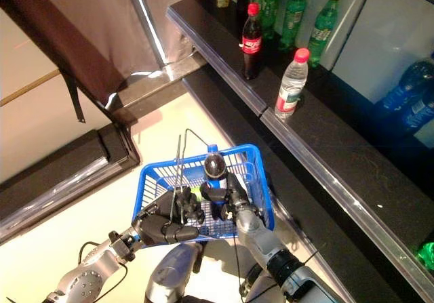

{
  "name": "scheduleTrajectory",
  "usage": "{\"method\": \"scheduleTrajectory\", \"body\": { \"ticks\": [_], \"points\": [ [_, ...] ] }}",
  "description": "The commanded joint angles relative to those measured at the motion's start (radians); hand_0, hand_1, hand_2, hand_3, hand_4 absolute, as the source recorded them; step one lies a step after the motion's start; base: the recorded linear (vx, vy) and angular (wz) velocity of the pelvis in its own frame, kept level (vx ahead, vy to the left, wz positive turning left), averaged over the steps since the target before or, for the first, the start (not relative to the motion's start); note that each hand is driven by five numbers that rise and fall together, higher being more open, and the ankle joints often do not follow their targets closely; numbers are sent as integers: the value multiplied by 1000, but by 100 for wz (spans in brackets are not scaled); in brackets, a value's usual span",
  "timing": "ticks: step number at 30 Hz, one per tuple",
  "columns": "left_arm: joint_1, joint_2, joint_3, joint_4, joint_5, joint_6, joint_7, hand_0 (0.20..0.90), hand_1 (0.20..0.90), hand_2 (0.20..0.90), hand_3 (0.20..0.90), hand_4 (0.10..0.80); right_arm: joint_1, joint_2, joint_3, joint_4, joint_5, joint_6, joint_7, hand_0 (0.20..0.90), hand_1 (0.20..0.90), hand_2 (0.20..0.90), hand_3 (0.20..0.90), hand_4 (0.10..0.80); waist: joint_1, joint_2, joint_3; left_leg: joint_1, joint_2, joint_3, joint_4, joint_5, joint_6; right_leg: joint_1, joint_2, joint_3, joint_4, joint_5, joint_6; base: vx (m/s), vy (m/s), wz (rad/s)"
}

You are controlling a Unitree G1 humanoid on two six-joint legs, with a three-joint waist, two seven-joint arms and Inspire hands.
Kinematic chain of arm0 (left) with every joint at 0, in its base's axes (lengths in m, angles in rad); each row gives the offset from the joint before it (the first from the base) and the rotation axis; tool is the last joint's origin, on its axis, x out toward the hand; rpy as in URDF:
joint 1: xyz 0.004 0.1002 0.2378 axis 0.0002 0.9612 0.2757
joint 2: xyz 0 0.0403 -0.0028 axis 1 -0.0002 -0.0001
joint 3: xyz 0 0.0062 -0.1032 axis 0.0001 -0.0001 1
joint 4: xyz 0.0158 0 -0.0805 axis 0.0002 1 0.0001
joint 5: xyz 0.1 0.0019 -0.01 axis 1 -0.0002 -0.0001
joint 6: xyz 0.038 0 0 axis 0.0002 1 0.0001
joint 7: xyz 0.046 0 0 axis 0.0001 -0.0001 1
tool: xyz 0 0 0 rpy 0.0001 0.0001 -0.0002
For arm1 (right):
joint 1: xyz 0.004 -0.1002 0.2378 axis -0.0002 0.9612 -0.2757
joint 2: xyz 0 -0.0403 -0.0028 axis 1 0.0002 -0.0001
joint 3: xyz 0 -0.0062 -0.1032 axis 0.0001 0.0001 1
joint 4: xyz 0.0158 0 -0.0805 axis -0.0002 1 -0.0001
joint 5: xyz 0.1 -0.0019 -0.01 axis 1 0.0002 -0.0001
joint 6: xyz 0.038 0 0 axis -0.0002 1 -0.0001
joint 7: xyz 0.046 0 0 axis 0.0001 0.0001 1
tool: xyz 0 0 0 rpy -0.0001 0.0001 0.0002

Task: Pick up the drink and place into the basket.

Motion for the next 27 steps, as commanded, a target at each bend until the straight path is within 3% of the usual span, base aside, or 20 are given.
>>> {"method": "scheduleTrajectory", "body": {
  "ticks": [1, 12, 17, 21, 27],
  "points": [
    [-62, -61, 63, -342, -104, -117, -215, 300, 300, 300, 200, 100, -84, 87, 29, -57, -23, -58, 102, 300, 300, 300, 200, 100, 29, -61, -115, -99, -35, -12, 241, 15, 12, 133, 38, -24, -265, 206, -6, -9, -46, 1],
    [-95, -17, 65, -368, -91, -82, -290, 300, 300, 300, 200, 100, -135, 53, 89, 92, -158, 99, 235, 300, 300, 300, 200, 100, 59, -72, -87, -125, -42, -28, 239, -5, 16, 114, 42, -36, -258, 210, -1, -20, -46, 7],
    [-129, -12, 67, -378, -86, -47, -287, 300, 300, 300, 200, 100, -231, 22, 163, 173, -496, 197, 254, 300, 300, 300, 200, 100, 77, -79, -76, -142, -46, -35, 243, -16, 21, 100, 42, -39, -252, 212, 1, -20, -47, 9],
    [-148, -25, 57, -372, -65, -35, -293, 300, 300, 300, 200, 100, -317, 15, 216, 250, -774, 227, 296, 300, 300, 300, 200, 100, 90, -76, -64, -151, -46, -38, 242, -23, 26, 94, 42, -41, -250, 217, 4, -19, -32, 7],
    [-168, -38, 50, -389, -52, -3, -276, 300, 300, 300, 200, 100, -357, 33, 253, 343, -978, 253, 356, 300, 300, 300, 200, 100, 107, -72, -54, -163, -52, -37, 239, -37, 36, 81, 33, -49, -244, 224, 12, 0, -10, 4]
  ]
}}
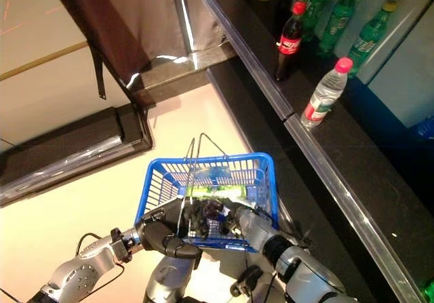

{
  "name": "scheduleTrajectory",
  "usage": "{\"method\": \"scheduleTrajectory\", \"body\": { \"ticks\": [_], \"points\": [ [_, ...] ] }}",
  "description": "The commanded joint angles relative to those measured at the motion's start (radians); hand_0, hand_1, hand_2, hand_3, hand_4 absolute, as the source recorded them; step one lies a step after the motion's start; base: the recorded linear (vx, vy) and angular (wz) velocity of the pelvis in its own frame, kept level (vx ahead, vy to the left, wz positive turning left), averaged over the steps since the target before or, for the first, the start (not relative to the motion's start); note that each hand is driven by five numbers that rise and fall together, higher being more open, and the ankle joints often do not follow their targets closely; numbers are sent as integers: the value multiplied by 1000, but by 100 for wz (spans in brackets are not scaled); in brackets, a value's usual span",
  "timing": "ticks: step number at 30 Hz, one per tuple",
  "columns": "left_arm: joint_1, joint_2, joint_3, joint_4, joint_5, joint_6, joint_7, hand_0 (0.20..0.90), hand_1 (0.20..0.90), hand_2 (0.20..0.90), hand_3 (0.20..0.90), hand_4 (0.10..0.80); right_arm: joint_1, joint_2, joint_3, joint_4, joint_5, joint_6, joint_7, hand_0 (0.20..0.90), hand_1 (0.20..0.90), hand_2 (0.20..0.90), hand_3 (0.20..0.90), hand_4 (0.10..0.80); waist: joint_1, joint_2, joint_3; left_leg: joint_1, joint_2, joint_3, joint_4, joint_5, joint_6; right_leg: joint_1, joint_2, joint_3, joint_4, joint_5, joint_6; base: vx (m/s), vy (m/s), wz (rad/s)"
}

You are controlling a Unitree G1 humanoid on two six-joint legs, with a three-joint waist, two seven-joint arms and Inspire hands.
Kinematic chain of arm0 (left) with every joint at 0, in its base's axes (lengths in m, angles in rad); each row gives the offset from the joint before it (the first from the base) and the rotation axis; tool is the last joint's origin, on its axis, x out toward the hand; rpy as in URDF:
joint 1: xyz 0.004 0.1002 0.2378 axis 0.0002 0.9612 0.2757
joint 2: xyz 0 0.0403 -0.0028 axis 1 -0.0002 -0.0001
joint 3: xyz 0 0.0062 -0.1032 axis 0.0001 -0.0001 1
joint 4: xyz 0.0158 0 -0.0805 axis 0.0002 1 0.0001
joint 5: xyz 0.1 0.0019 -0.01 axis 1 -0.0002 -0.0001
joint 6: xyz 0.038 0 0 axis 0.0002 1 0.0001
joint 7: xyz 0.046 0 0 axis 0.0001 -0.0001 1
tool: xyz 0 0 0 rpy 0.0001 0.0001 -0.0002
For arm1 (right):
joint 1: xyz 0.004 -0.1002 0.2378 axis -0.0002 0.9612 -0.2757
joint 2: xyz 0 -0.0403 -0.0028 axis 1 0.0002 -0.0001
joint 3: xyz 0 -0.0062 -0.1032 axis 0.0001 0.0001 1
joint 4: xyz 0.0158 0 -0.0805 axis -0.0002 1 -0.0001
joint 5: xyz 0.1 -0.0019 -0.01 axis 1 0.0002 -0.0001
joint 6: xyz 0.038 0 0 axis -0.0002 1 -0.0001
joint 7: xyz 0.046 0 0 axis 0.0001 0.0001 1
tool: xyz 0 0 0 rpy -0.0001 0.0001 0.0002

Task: Pick up the drink and place into the basket.

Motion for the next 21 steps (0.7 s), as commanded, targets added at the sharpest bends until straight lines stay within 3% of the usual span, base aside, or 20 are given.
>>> {"method": "scheduleTrajectory", "body": {
  "ticks": [1, 12, 14, 15, 16, 21],
  "points": [
    [-126, -92, 51, -375, -103, -112, -199, 300, 300, 300, 200, 100, -157, 2, 47, 52, -173, 6, 13, 300, 300, 300, 200, 100, 9, -42, -9, -99, -50, 11, 252, -72, 43, 125, 33, -2, -270, 256, 29, 0, 0, 0],
    [-172, -65, 55, -413, -142, -101, -151, 300, 300, 300, 200, 100, -136, 28, 26, 168, -103, 5, -57, 300, 300, 300, 200, 100, 19, -40, 22, -125, -59, 9, 237, -100, 58, 78, 15, -10, -254, 266, 46, -25, -13, 6],
    [-186, -67, 59, -411, -142, -95, -143, 300, 300, 300, 200, 100, -150, 38, 15, 188, -86, 4, -77, 566, 566, 566, 510, 410, 19, -44, 27, -123, -55, 10, 232, -100, 59, 73, 15, -9, -252, 267, 47, -23, -28, 4],
    [-189, -67, 59, -414, -143, -94, -138, 300, 300, 300, 200, 100, -156, 39, 10, 192, -74, 1, -81, 822, 822, 822, 809, 709, 19, -45, 28, -124, -54, 11, 231, -100, 59, 72, 15, -9, -251, 267, 47, -12, -3, 4],
    [-197, -67, 62, -416, -148, -89, -128, 300, 300, 300, 200, 100, -164, 39, 0, 196, -50, -9, -86, 900, 900, 900, 900, 800, 17, -45, 30, -125, -52, 13, 231, -102, 59, 69, 14, -8, -248, 266, 47, 0, 0, 0],
    [-199, -62, 73, -426, -166, -75, -108, 300, 300, 300, 200, 100, -168, 26, -26, 145, 96, -26, -142, 900, 900, 900, 900, 800, 12, -54, 39, -123, -49, 13, 231, -106, 59, 65, 14, -3, -246, 267, 48, 0, 0, 0]
  ]
}}
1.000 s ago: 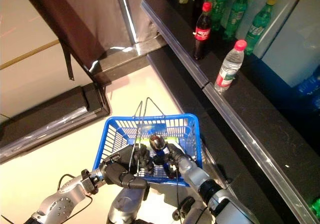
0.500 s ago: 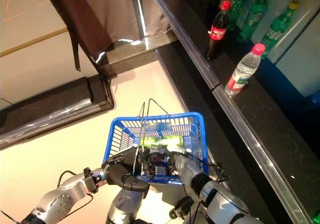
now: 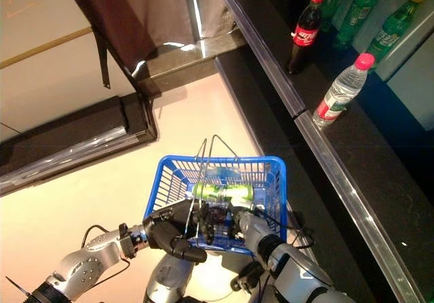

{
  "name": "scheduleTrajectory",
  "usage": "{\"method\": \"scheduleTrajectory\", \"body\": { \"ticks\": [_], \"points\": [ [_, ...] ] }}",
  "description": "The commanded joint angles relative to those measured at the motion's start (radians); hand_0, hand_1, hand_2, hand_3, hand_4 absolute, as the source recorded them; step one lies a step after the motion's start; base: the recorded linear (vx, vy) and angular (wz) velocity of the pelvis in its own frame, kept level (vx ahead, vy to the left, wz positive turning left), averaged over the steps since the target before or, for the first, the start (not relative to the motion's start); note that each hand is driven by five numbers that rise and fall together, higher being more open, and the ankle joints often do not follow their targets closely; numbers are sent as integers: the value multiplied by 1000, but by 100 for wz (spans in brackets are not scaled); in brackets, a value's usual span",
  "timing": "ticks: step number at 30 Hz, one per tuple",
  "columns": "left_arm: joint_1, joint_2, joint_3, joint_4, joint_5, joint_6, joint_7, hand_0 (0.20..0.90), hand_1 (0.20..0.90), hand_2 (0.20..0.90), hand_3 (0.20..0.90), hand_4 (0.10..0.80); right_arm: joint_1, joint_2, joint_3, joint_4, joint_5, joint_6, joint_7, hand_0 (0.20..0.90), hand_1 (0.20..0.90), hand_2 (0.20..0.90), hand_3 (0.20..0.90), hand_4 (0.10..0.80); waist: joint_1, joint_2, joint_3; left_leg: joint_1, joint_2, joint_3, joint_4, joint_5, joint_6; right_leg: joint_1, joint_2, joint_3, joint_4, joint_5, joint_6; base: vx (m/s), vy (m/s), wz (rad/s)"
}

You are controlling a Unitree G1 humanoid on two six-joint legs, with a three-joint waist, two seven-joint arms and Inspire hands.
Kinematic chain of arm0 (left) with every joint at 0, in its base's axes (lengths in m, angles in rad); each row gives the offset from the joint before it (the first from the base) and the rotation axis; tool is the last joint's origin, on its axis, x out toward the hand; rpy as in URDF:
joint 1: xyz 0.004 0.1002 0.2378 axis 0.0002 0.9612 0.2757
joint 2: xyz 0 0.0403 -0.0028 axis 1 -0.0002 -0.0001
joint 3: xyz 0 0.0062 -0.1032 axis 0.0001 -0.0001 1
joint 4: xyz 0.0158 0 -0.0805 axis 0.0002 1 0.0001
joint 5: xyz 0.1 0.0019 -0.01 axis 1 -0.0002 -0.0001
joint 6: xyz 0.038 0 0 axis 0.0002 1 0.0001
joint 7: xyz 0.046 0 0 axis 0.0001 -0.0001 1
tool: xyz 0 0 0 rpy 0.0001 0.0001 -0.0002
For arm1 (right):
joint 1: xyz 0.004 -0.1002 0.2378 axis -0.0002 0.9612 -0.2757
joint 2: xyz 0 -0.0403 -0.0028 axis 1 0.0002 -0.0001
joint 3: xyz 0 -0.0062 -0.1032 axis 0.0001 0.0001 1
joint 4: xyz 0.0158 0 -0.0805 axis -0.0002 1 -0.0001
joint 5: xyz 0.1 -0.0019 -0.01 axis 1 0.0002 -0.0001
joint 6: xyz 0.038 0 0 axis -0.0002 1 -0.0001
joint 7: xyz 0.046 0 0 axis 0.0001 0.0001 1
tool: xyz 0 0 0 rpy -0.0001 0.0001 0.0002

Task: Pick up the drink and place into the basket.

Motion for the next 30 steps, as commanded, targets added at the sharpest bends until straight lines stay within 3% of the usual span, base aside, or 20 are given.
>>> {"method": "scheduleTrajectory", "body": {
  "ticks": [1, 7, 10, 12, 24, 30],
  "points": [
    [-113, -67, 114, -427, -202, -134, -126, 300, 300, 300, 200, 100, -132, -30, -24, -39, 114, -21, -100, 900, 900, 900, 900, 800, 4, -48, 34, -70, -39, 30, 233, -109, 55, 98, 21, 23, -246, 272, 44, 0, 0, 0],
    [-97, -62, 144, -412, -217, -129, -108, 300, 300, 300, 200, 100, -123, -90, -58, -256, 249, -2, -209, 900, 900, 900, 900, 800, -15, -67, 37, -55, -28, 40, 225, -117, 53, 102, 28, 32, -254, 272, 45, 0, 0, 0],
    [-60, -64, 173, -376, -199, -154, -109, 300, 300, 300, 200, 100, -53, -150, -102, -494, 265, 41, -250, 900, 900, 900, 900, 800, -44, -81, 39, -51, -18, 53, 225, -126, 52, 95, 34, 48, -254, 270, 46, -10, 5, -2],
    [-22, -64, 204, -347, -202, -186, -114, 300, 300, 300, 200, 100, 60, -211, -152, -661, 245, -10, -253, 900, 900, 900, 900, 800, -77, -93, 39, -47, -5, 69, 221, -132, 56, 81, 40, 71, -251, 267, 49, -35, 25, -25],
    [74, -127, 224, -273, -184, -264, -99, 300, 300, 300, 200, 100, 306, -326, -314, -990, 260, -126, -214, 900, 900, 900, 900, 800, -162, -107, 15, -10, 34, 123, 222, -122, 48, 98, 71, 132, -270, 258, 50, 7, 22, -17],
    [149, -152, 228, -164, -159, -329, -40, 300, 300, 300, 200, 100, 480, -353, -427, -1131, 459, -264, -109, 900, 900, 900, 900, 800, -220, -118, -15, 21, 61, 160, 224, -108, 42, 113, 91, 178, -285, 255, 47, 26, 23, -19]
  ]
}}
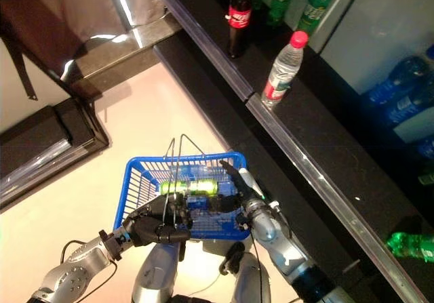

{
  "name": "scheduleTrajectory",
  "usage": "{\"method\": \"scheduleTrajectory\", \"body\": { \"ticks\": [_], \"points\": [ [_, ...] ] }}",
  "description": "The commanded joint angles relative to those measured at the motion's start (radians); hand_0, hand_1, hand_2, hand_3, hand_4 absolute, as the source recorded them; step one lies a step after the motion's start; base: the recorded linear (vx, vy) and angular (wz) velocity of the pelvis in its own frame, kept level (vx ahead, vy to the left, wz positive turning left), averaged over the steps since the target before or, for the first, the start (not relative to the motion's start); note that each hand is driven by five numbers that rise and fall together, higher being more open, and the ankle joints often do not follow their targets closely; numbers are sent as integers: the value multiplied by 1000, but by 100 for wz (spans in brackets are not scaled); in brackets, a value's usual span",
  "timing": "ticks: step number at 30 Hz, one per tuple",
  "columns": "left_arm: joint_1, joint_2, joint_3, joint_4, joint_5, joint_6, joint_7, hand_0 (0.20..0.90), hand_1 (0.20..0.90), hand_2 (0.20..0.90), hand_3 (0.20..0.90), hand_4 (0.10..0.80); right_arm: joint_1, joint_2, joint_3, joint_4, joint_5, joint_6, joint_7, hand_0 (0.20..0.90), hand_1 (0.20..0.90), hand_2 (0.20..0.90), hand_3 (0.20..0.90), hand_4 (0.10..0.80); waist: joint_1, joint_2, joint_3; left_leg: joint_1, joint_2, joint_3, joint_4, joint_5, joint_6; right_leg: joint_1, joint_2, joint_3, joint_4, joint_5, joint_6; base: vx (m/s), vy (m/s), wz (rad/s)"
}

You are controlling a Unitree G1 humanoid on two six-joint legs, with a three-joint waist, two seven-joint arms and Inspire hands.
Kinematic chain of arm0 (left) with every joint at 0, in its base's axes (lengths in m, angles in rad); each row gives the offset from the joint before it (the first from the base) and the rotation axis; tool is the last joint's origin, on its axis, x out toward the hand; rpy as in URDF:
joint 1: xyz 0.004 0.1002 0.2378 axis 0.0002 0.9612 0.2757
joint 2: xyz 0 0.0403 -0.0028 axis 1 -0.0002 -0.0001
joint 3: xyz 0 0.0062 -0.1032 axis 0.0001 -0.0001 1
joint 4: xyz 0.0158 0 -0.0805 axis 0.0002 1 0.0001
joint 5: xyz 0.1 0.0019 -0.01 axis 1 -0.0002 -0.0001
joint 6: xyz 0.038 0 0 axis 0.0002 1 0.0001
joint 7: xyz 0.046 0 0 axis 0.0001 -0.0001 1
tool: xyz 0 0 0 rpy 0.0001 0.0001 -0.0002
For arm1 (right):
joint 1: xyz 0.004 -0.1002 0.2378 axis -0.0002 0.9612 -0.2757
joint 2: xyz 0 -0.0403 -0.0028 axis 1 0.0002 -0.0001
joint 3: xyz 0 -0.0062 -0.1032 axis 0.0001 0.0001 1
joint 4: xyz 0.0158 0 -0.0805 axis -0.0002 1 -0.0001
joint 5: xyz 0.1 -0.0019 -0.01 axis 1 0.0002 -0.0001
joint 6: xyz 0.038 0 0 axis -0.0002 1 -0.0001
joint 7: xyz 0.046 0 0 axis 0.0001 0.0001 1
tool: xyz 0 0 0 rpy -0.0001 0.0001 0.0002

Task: Pick up the drink and place into the basket.

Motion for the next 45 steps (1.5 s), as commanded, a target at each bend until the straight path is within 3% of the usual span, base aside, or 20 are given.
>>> {"method": "scheduleTrajectory", "body": {
  "ticks": [1, 5, 9, 12, 16, 22, 29, 36, 40, 42, 45],
  "points": [
    [-5, -91, 67, -259, -164, -223, -109, 300, 300, 300, 200, 100, 10, -68, -52, -114, 161, -162, 70, 900, 900, 900, 900, 800, -45, -15, -88, -28, 16, 14, 194, -42, 8, 95, 25, 43, -176, 175, 31, 46, 27, -12],
    [19, -119, 59, -166, -165, -264, -96, 300, 300, 300, 200, 100, 67, -11, -84, -109, 386, -269, 163, 900, 900, 900, 900, 800, -67, -24, -123, -4, 28, 33, 183, -26, 1, 116, 32, 61, -202, 181, 31, 49, 9, -17],
    [43, -152, 50, -48, -124, -306, 12, 300, 300, 300, 200, 100, 131, 56, -107, -79, 537, -356, 259, 900, 900, 900, 900, 800, -87, -31, -165, 38, 38, 59, 162, -27, -4, 147, 36, 81, -236, 189, 40, 50, 5, -24],
    [66, -169, 56, 17, -75, -320, 56, 300, 300, 300, 200, 100, 168, 82, -125, -68, 590, -366, 310, 900, 900, 900, 900, 800, -98, -38, -191, 56, 40, 72, 145, -32, -3, 155, 33, 90, -256, 198, 47, 27, 1, -13],
    [139, -207, 117, 201, -26, -325, 141, 300, 300, 300, 200, 100, 255, 129, -177, -41, 756, -358, 509, 900, 900, 900, 900, 800, -119, -51, -247, 107, 46, 108, 97, -44, -2, 181, 26, 116, -312, 221, 65, 15, 3, -29],
    [141, -247, 151, 385, 32, -356, 195, 300, 300, 300, 200, 100, 277, 199, -208, 18, 913, -318, 616, 900, 900, 900, 900, 800, -146, -61, -300, 160, 48, 150, 31, -63, 2, 200, 21, 141, -360, 236, 80, -8, 13, -28],
    [105, -282, 160, 502, 32, -392, 295, 300, 300, 300, 200, 100, 295, 249, -237, 128, 908, -338, 546, 900, 900, 900, 900, 800, -178, -64, -333, 196, 41, 175, -15, -82, 2, 218, 19, 165, -410, 254, 92, -24, 23, -27],
    [76, -332, 202, 631, 4, -436, 377, 300, 300, 300, 200, 100, 315, 264, -246, 337, 714, -356, 417, 900, 900, 900, 900, 800, -210, -70, -349, 218, 29, 196, -34, -104, 9, 214, 11, 194, -448, 276, 106, -45, 39, -20],
    [51, -357, 234, 746, 1, -448, 398, 300, 300, 300, 200, 100, 322, 304, -277, 524, 698, -331, 332, 900, 900, 900, 900, 800, -244, -77, -355, 242, 23, 239, -76, -110, 20, 202, -7, 207, -484, 317, 133, -24, 45, -39],
    [38, -359, 252, 791, 7, -448, 416, 300, 300, 300, 200, 100, 322, 325, -305, 597, 729, -333, 321, 900, 900, 900, 900, 800, -256, -79, -355, 264, 24, 268, -114, -101, 14, 192, -24, 188, -512, 359, 160, -19, -18, -57],
    [30, -352, 277, 835, 16, -449, 448, 300, 300, 300, 200, 100, 314, 335, -331, 672, 725, -331, 303, 900, 900, 900, 900, 800, -265, -80, -354, 284, 30, 307, -141, -95, 11, 155, -34, 161, -496, 383, 180, -37, -56, -52]
  ]
}}
